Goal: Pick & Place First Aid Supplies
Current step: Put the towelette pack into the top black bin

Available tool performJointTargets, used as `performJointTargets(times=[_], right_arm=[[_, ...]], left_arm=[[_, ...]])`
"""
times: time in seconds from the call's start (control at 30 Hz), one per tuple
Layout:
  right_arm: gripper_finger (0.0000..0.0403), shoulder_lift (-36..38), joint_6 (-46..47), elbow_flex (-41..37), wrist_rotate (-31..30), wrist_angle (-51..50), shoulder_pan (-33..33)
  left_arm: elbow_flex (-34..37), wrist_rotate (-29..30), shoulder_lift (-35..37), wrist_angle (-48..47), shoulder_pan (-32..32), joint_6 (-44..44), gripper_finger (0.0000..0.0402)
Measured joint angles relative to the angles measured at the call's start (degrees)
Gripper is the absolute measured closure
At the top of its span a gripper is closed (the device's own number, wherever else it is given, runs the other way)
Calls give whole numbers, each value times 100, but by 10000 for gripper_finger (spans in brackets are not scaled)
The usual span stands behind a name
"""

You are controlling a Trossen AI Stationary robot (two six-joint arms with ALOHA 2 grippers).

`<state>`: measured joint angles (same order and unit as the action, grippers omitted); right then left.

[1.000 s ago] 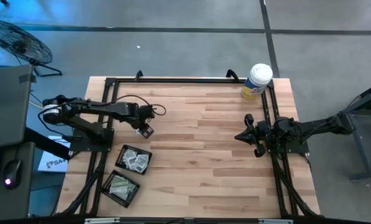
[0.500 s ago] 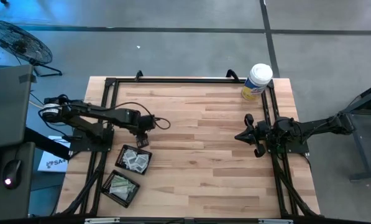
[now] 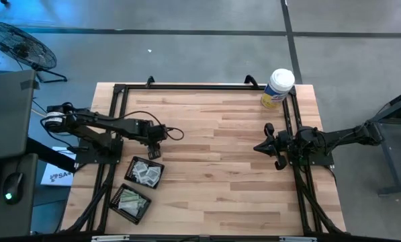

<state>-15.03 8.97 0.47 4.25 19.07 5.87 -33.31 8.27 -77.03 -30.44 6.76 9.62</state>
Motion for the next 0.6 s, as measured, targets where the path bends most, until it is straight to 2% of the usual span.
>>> performJointTargets(times=[0.17,0.5,0.6], right_arm=[[397,0,-1,0,0,0,0],[394,0,0,0,1,2,0],[395,0,0,0,1,0,0]], left_arm=[[253,-28,16,296,-3,218,275],[336,25,2,413,-7,262,391],[338,163,-1,460,-7,258,395]])
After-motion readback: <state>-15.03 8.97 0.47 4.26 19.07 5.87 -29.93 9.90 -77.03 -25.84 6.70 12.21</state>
